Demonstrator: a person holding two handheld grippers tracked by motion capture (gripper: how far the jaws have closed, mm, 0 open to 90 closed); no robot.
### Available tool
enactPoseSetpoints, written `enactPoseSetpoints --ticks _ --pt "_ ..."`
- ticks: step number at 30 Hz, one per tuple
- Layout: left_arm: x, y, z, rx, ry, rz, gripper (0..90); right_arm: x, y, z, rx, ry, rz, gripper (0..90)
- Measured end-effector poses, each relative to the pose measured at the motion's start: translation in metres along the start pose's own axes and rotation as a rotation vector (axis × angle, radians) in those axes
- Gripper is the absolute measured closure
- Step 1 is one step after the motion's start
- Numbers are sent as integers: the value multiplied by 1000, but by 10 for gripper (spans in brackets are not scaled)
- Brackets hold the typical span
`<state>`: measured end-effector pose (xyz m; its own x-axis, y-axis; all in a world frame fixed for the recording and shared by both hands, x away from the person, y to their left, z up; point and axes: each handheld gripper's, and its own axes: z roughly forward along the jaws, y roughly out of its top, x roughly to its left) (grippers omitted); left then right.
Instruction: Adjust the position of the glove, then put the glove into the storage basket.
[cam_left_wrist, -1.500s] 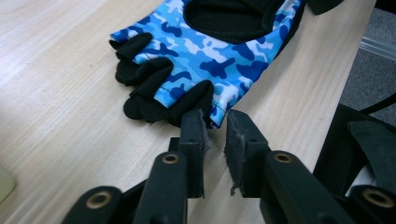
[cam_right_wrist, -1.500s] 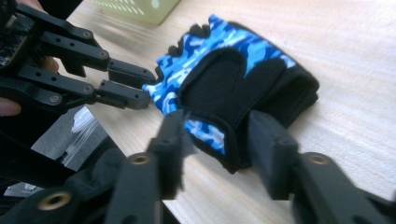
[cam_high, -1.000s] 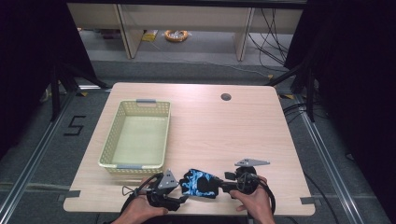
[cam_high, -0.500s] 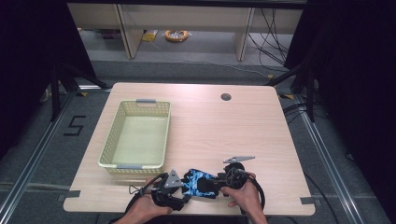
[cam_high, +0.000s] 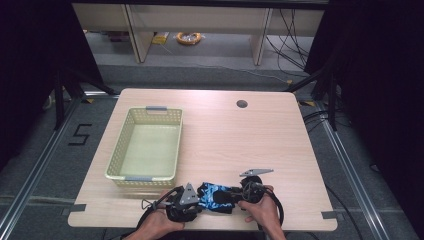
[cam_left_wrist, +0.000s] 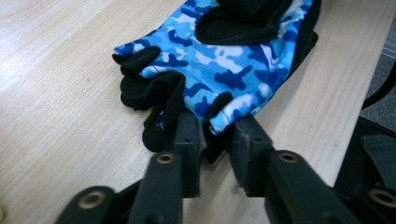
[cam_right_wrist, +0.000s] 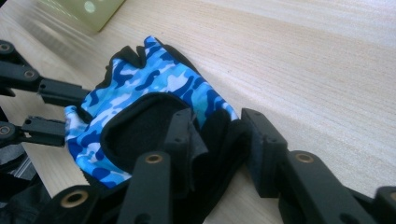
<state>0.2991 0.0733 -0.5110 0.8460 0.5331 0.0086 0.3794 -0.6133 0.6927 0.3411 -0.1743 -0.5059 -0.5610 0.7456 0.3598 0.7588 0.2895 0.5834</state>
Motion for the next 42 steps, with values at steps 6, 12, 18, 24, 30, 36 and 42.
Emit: enactPoseSetpoints --ticks 6,12,18,24,30,36,42 --pt "-3 1 0 -17 15 26 831 0 -3 1 -51 -6 -16 760" --pt "-3 2 -1 -33 16 0 843 3 -2 -2 -59 -20 -37 806" --pt "-2 6 -9 -53 19 16 844 8 1 -5 -81 -18 -50 812" --pt "-2 7 -11 -75 20 4 844 9 4 -9 -113 -9 -51 813" --pt "-1 10 -18 -92 35 25 844 11 7 -14 -140 -1 -51 813" --pt "0 12 -23 -97 38 34 844 14 12 -16 -149 0 -75 814" --pt "1 14 -29 -109 49 40 844 17 18 -18 -155 8 -89 814"
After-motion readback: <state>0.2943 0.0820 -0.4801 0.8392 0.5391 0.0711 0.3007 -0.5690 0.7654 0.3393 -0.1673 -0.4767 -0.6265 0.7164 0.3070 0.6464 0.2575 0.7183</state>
